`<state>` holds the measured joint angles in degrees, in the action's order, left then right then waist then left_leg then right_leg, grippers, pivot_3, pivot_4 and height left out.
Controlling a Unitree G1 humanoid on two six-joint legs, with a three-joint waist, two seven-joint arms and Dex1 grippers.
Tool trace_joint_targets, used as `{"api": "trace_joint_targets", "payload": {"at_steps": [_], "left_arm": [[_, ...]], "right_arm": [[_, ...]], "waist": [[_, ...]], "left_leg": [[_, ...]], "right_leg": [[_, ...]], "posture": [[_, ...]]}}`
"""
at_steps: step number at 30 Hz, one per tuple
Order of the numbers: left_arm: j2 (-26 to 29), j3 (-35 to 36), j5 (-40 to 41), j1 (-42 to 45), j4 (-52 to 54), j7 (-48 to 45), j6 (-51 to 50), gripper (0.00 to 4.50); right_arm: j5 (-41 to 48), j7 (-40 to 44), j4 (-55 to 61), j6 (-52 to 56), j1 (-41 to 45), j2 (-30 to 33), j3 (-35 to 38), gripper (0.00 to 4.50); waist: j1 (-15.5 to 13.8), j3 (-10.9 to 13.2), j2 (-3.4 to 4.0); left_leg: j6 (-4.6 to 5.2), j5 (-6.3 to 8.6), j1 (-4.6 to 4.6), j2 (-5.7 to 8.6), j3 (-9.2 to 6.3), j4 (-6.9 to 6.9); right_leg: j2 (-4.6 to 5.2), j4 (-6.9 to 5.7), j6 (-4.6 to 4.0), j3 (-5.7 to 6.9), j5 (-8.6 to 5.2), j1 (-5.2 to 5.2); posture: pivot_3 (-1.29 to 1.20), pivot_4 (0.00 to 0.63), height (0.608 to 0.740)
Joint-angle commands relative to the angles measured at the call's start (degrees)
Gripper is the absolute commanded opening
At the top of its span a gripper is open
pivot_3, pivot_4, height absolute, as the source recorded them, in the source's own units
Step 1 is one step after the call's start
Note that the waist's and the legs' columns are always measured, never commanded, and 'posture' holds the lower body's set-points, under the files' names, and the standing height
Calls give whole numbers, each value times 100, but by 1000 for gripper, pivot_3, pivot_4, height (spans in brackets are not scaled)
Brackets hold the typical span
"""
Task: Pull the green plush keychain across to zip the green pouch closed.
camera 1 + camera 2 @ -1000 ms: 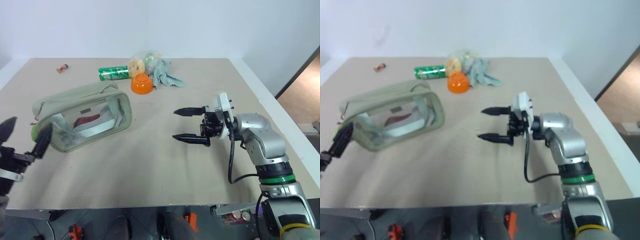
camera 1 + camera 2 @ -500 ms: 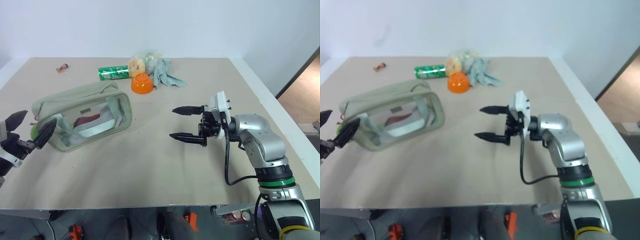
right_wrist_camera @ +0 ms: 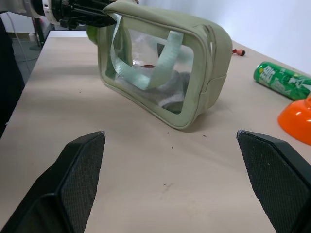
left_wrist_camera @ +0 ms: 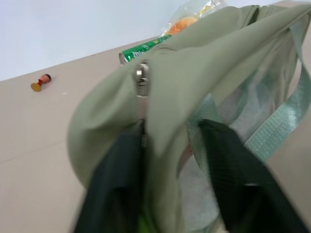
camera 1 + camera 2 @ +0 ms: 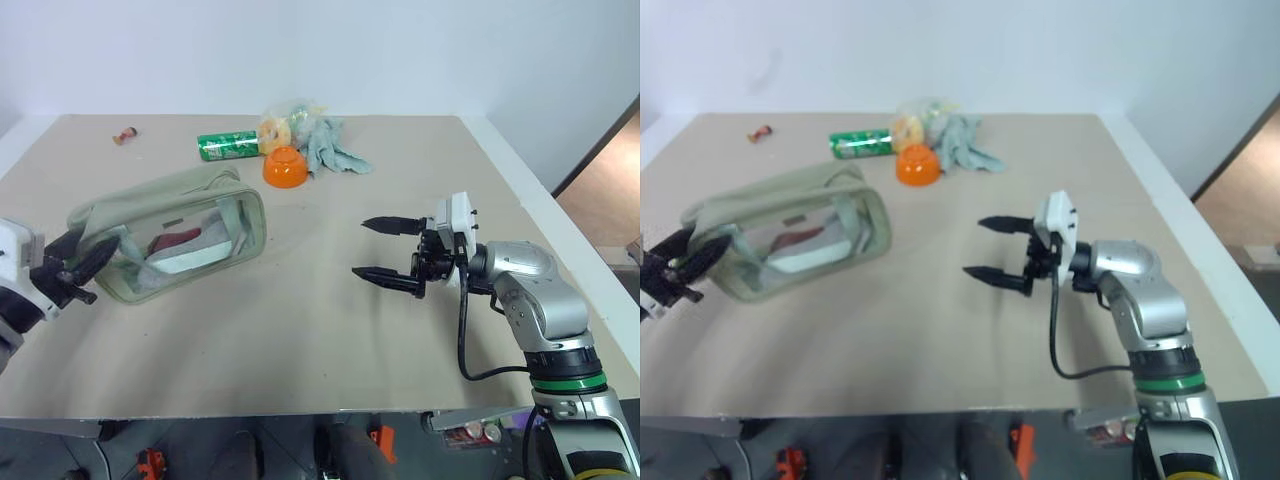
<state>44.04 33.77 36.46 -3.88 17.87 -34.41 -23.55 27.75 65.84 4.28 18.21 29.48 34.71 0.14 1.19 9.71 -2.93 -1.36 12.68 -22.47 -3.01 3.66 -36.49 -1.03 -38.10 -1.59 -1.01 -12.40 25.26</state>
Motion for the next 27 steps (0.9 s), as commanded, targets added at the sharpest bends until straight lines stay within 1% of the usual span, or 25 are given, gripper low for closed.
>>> {"api": "trace_joint_targets", "payload": {"at_steps": [1,2,7,11,14,18,27], "left_arm": [[112,18,-70,74,-40,-181,55,308],[111,29,-93,85,-66,-209,67,17],[149,64,-231,198,-286,-361,159,17],[209,-50,-438,390,-462,-628,474,17],[208,-183,-223,765,-298,-980,601,17],[340,-464,-174,1144,-15,-1366,661,17],[262,-1168,281,1640,688,-1667,293,17]], "right_arm": [[60,-62,277,-85,-33,95,182,4500],[56,-72,290,-84,-39,101,183,4500],[43,-126,305,-87,-30,120,170,4500],[29,-124,268,-110,5,138,152,4500],[-10,-104,164,-193,99,129,132,4500],[-74,-70,3,-297,220,136,124,4500],[-134,-71,-115,-424,222,187,144,4500]], "waist": [[-2,0,0],[-3,0,0],[-4,0,0],[-4,0,0],[-15,0,-1],[-6,2,-5],[0,2,-5]], "left_leg": [[0,0,0,1,0,0],[0,0,0,2,-1,0],[0,0,0,5,0,-1],[0,-1,0,5,0,-2],[0,-1,-4,5,1,-2],[-2,-2,-10,6,2,-6],[-3,0,-15,4,1,-2]], "right_leg": [[1,0,0,0,0,0],[3,0,0,1,0,-1],[6,0,3,0,1,-2],[5,0,3,2,1,-2],[5,0,2,8,1,-2],[7,1,5,6,2,-1],[1,2,9,3,-2,4]], "posture": [[0,150,740],[0,150,740],[0,150,740],[0,150,740],[0,150,740],[0,150,740],[0,150,740]]}}
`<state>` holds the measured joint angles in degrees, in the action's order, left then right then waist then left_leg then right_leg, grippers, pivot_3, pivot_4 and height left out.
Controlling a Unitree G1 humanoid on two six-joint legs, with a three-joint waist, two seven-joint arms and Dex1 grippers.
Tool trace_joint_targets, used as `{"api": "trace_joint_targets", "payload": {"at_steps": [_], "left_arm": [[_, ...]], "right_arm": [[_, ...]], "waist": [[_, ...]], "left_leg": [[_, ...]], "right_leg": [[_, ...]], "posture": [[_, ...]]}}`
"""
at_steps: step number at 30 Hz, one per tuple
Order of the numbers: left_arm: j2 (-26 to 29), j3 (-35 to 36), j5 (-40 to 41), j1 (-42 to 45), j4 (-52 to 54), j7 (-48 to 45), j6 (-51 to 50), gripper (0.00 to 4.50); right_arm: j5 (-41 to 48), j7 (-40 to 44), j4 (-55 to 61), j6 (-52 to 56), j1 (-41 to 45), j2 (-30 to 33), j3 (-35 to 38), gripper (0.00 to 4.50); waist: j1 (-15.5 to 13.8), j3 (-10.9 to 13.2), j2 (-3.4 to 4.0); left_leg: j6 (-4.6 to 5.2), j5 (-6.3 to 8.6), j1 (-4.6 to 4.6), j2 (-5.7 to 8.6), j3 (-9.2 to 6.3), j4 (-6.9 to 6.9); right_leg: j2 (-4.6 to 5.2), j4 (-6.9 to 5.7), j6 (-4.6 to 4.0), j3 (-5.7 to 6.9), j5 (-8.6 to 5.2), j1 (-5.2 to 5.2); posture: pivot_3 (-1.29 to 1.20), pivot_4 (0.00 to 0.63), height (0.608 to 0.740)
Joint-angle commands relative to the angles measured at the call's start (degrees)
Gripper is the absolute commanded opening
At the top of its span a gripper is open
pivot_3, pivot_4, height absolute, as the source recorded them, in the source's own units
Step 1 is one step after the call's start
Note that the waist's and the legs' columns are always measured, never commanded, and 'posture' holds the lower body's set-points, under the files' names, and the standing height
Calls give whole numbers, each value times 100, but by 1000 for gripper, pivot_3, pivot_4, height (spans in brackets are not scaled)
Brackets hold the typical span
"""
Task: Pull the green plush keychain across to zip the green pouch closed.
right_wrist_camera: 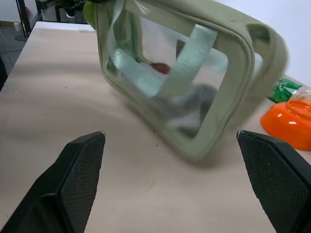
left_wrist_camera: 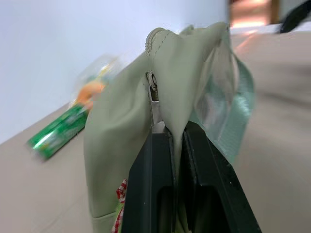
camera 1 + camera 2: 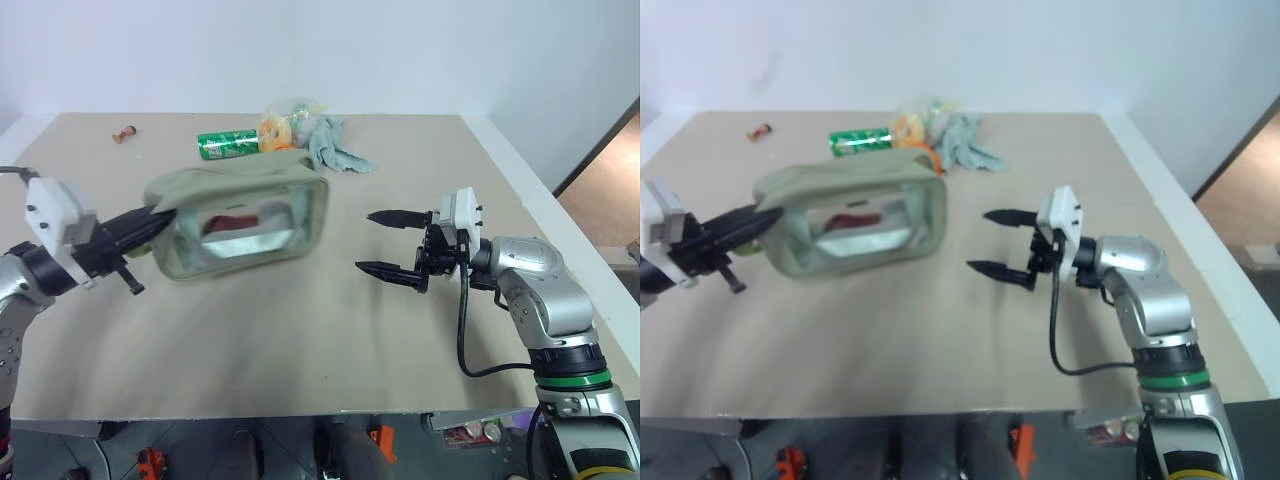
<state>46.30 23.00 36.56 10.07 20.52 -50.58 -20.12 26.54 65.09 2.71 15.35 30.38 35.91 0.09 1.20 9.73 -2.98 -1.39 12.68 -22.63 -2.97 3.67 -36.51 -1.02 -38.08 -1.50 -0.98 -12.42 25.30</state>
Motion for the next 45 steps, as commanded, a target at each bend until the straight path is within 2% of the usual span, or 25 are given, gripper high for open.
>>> {"api": "trace_joint_targets", "payload": {"at_steps": [1,7,17,26,27,30,36,39,43,45], "left_arm": [[49,-166,290,278,467,-64,-96,17],[88,-524,20,296,213,-458,98,17],[-432,-1165,-481,634,43,-310,428,17],[-236,-1166,-452,476,10,-486,105,17],[-226,-1167,-486,506,-4,-491,123,595],[-134,-1062,-277,675,44,-500,-116,1408],[192,-491,515,740,303,-340,-959,3548],[306,-128,926,645,474,-131,-1352,4471],[187,397,1430,350,732,346,-1753,4471],[47,591,1333,2,858,575,-1679,4471]], "right_arm": [[-30,-18,22,-178,140,64,162,4500],[36,-50,7,-90,120,355,440,4500],[307,-139,441,289,-291,680,817,4500],[486,-318,859,593,-522,682,869,4500],[494,-326,872,599,-528,680,866,4500],[523,-321,903,624,-537,682,851,4500],[608,-327,1019,743,-557,692,824,4500],[711,-408,1224,873,-610,669,835,4500],[863,-631,1521,1036,-645,538,802,4500],[913,-746,1655,1117,-643,443,710,4500]], "waist": [[0,0,0],[-1,2,4],[-4,2,3],[0,2,4],[0,2,4],[0,2,3],[15,2,3],[14,2,4],[17,2,4],[23,2,4]], "left_leg": [[0,0,0,0,0,-1],[0,-1,6,2,1,-3],[0,-1,5,9,0,-8],[0,-1,11,8,-1,-7],[-1,-2,10,8,-1,-8],[0,-2,10,9,-1,-8],[0,-1,9,8,-4,-7],[0,-1,9,3,-5,-6],[-1,-1,11,1,-7,-6],[-1,-1,13,-1,-7,-6]], "right_leg": [[0,0,0,2,0,0],[-4,-4,0,-2,2,-2],[2,-3,3,-1,3,-8],[-4,-4,3,-2,3,-8],[-4,-4,3,-1,4,-9],[-3,-4,4,-3,4,-9],[-3,-3,4,-8,3,-7],[-4,-3,4,-4,3,-7],[-4,-4,4,-5,3,-8],[-3,-5,4,-8,3,-7]], "posture": [[0,150,740],[0,150,740],[0,150,740],[0,150,740],[0,150,740],[0,150,740],[0,150,740],[0,150,740],[0,150,740],[0,150,740]]}}
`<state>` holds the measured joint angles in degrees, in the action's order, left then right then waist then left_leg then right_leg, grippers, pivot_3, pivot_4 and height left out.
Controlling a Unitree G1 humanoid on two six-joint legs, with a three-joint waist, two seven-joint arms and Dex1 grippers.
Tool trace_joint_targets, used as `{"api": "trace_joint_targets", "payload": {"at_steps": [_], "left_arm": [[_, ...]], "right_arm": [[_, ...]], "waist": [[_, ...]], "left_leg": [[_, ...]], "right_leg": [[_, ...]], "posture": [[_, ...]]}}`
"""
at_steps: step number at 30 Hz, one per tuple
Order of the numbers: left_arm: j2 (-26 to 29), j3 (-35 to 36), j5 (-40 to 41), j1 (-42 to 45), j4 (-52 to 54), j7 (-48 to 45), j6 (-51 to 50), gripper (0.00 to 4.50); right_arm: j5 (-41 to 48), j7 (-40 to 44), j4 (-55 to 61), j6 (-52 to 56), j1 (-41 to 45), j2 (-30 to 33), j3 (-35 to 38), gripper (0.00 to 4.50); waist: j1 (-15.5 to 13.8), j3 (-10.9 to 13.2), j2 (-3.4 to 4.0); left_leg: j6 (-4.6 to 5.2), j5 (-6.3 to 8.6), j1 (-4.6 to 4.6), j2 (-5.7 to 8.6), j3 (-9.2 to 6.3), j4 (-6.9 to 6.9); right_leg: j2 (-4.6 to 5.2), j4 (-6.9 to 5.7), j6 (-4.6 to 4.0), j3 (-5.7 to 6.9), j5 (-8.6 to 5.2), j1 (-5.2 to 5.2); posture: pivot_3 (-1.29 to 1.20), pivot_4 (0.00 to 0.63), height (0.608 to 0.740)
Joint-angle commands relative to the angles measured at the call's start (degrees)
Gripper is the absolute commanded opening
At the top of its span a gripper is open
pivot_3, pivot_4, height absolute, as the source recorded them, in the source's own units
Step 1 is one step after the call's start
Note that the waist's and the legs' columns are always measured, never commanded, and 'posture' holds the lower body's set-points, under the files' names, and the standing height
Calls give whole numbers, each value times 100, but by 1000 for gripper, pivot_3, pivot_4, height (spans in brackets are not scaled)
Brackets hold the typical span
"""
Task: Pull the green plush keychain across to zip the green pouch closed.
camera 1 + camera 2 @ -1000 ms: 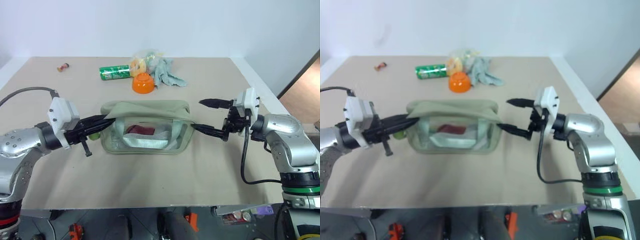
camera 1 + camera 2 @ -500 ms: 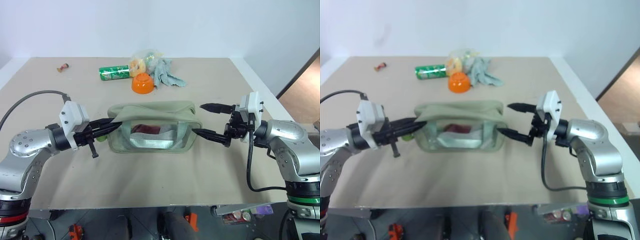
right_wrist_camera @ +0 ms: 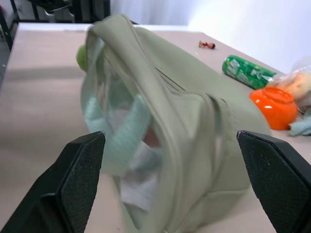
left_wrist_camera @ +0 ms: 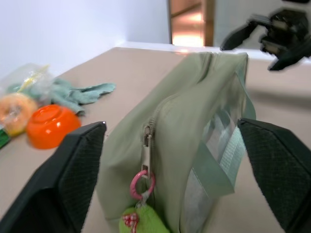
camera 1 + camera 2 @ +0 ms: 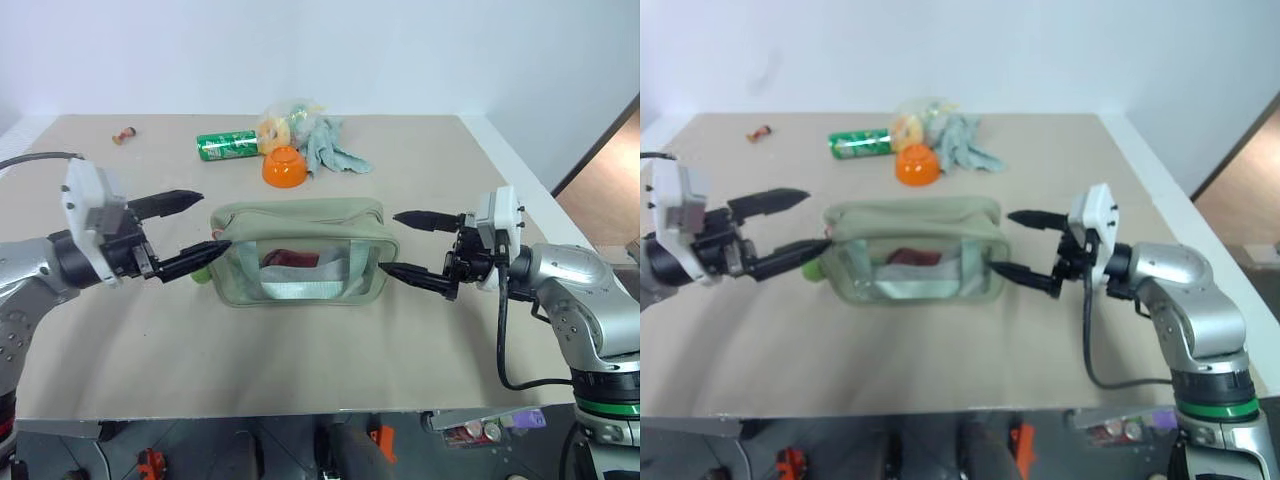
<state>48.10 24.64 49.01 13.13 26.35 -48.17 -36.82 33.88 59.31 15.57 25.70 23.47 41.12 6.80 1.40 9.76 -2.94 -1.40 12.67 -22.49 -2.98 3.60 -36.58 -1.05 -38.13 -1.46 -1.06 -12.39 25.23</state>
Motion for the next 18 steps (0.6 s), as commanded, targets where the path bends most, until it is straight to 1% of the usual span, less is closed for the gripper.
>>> {"api": "trace_joint_targets", "payload": {"at_steps": [1,5,8,9,11,15,18], "left_arm": [[-181,483,60,-435,318,420,31,4471],[-482,616,-210,-917,500,782,341,4471],[-633,573,-371,-1011,623,1012,505,4471],[-667,527,-470,-1017,655,1077,571,4500],[-738,483,-609,-1023,688,1203,677,4500],[-909,528,-665,-1025,715,1471,784,4500],[-1126,661,-677,-1211,719,1745,823,4500]], "right_arm": [[188,-206,409,100,44,-109,13,4500],[53,-244,229,65,84,-192,-104,4500],[-123,-177,-16,-99,122,-202,-206,4500],[-160,-165,-87,-139,149,-213,-233,3963],[-198,-137,-193,-191,206,-221,-260,3388],[-202,-95,-276,-208,291,-219,-247,1954],[-233,-94,-297,-223,327,-218,-246,916]], "waist": [[2,0,0],[-15,-1,0],[-20,-2,-3],[-20,-2,-3],[-21,-2,-3],[-17,-2,-3],[-14,-2,-3]], "left_leg": [[0,0,2,-1,1,0],[-1,-1,2,2,0,-1],[-1,-1,2,3,1,-5],[-1,-1,2,6,2,-6],[-1,-1,2,10,2,-6],[0,-1,2,10,2,-5],[-1,-1,2,8,1,-3]], "right_leg": [[0,0,0,-1,0,0],[2,-1,0,1,1,-3],[3,-1,1,1,2,-4],[5,-1,1,1,2,-5],[7,-1,3,0,3,-6],[6,-1,3,-3,3,-4],[1,0,3,-2,3,-4]], "posture": [[0,150,740],[0,150,740],[0,150,740],[0,150,740],[0,150,740],[0,150,740],[0,150,740]]}}
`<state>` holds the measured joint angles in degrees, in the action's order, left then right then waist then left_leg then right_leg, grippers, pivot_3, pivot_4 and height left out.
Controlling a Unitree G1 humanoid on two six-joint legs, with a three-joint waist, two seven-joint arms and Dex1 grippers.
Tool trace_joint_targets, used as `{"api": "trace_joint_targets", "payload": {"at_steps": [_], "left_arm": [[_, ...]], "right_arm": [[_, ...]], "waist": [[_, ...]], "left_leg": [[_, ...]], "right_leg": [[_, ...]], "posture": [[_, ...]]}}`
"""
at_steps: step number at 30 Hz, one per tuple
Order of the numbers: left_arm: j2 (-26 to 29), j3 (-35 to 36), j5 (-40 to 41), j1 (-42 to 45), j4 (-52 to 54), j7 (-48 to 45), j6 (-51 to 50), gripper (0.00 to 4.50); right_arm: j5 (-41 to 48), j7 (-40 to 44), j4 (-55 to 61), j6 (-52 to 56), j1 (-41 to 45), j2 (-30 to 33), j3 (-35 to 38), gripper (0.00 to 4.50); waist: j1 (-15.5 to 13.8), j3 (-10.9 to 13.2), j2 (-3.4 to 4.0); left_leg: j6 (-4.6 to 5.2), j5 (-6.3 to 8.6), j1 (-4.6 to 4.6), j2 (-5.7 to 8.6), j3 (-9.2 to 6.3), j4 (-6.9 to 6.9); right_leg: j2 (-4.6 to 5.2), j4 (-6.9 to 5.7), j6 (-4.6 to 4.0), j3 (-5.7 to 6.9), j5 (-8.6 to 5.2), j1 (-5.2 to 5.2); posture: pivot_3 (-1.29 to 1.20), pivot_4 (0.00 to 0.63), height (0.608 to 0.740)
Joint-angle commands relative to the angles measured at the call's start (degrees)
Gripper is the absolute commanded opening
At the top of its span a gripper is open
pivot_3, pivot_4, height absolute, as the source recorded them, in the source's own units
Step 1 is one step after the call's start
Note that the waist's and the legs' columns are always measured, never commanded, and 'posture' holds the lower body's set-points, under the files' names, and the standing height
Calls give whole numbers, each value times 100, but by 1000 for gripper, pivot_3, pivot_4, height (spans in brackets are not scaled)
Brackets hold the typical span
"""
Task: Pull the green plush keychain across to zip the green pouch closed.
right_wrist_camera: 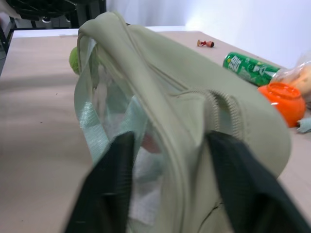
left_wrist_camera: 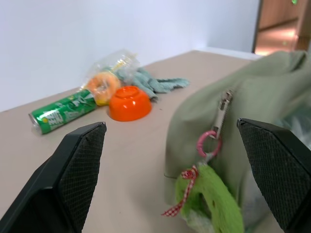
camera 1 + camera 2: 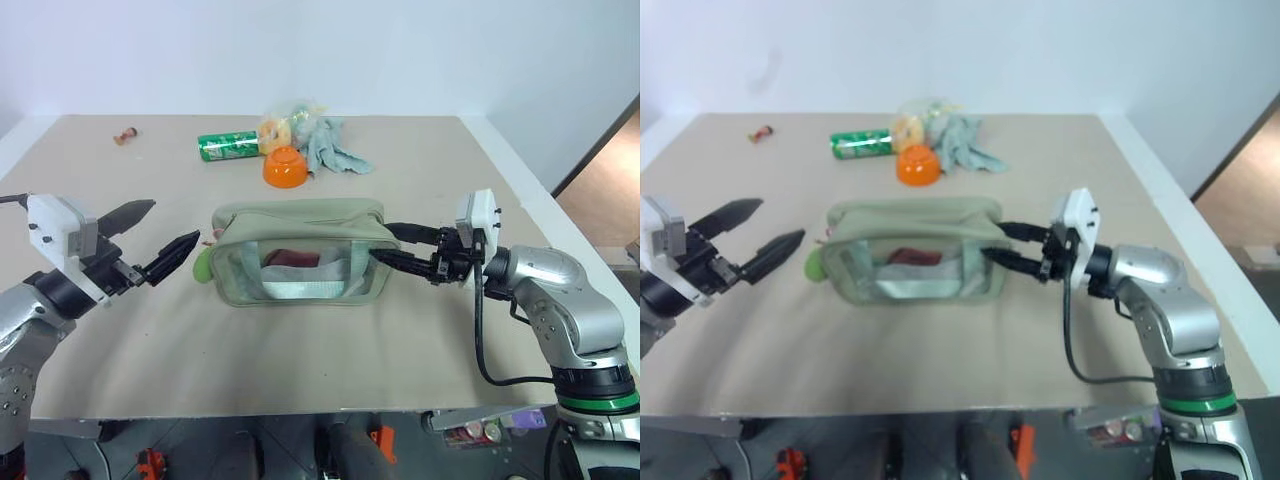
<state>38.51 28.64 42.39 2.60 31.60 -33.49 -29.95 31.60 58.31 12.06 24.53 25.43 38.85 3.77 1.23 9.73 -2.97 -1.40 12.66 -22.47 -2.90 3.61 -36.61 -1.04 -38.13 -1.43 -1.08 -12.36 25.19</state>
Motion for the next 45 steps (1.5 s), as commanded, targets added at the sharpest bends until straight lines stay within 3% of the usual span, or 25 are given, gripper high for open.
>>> {"api": "trace_joint_targets", "payload": {"at_steps": [1,3,8,19,32,33,38,40,45], "left_arm": [[-263,329,77,-253,189,369,99,4500],[-376,430,373,-507,190,392,-65,4500],[-308,353,484,-1175,56,80,-214,4500],[56,-552,-36,-436,-521,-566,-43,4500],[33,-693,-448,-70,-956,-781,348,4500],[32,-699,-479,-61,-994,-796,390,3957],[-23,-736,-539,58,-1102,-825,534,2557],[-31,-761,-578,33,-1140,-846,550,1711],[-49,-793,-700,44,-1237,-827,623,72]], "right_arm": [[-20,2,52,-118,138,6,58,573],[-42,-4,52,-126,155,-4,53,83],[-134,30,39,-223,203,-8,16,83],[-248,20,57,-331,236,8,-11,83],[-253,-11,108,-307,161,92,43,83],[-252,-12,105,-308,158,94,44,0],[-269,24,87,-327,136,130,36,0],[-273,31,79,-333,134,133,32,0],[-282,43,60,-344,142,140,18,0]], "waist": [[6,0,1],[8,0,0],[5,0,0],[-2,0,0],[3,0,0],[4,0,0],[-3,0,0],[-2,0,0],[-2,0,0]], "left_leg": [[0,0,2,-4,1,3],[0,0,2,-7,1,4],[0,0,2,-6,1,3],[3,-4,0,7,2,1],[1,-2,-2,-4,2,2],[1,-1,-2,-4,3,3],[1,-1,-3,-4,3,4],[1,-1,-3,-4,2,3],[1,-1,-3,-4,2,3]], "right_leg": [[0,0,0,-2,0,0],[-1,0,-1,-3,-1,1],[1,0,-2,-1,-1,1],[-4,0,-9,3,4,1],[-1,1,-7,1,3,3],[-1,1,-7,-1,3,4],[-1,1,-8,3,2,4],[-1,1,-7,3,2,4],[-1,1,-7,2,2,4]], "posture": [[0,150,740],[0,150,740],[0,150,740],[0,150,740],[0,150,740],[0,150,740],[0,150,740],[0,150,740],[0,150,740]]}}
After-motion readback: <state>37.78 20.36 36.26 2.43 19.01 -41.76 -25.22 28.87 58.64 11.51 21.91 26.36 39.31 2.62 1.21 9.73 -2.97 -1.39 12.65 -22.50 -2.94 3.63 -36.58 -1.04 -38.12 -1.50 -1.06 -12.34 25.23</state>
